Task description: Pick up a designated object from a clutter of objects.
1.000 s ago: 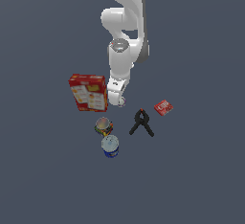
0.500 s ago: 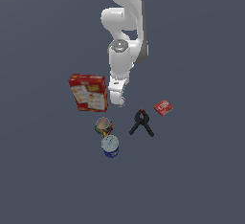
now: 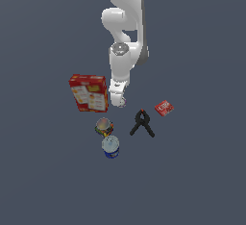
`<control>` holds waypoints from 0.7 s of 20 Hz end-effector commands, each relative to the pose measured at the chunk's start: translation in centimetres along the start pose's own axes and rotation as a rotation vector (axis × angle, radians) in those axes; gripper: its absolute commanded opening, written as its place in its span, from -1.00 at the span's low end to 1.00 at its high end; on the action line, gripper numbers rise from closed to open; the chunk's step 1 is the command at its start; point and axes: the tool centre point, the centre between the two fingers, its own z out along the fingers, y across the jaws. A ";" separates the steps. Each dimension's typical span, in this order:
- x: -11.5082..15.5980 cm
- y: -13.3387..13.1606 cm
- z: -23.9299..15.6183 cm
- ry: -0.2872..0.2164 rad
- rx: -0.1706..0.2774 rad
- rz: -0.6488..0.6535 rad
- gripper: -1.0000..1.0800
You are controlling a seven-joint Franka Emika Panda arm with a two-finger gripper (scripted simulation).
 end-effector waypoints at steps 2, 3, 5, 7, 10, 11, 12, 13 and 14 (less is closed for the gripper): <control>0.0 -0.1 1.2 0.000 0.000 -0.001 0.92; 0.0 -0.1 1.6 0.000 0.000 -0.001 0.92; 0.0 -0.1 2.4 0.000 0.000 -0.002 0.92; 0.0 -0.1 3.0 0.000 0.000 -0.002 0.92; 0.0 -0.1 3.6 0.000 0.000 -0.003 0.92; 0.0 -0.1 3.8 0.000 0.000 -0.003 0.92; 0.0 -0.1 3.8 0.000 0.000 -0.003 0.92; 0.0 -0.1 3.9 0.000 0.000 -0.003 0.92; 0.0 0.0 3.9 0.000 0.000 -0.003 0.92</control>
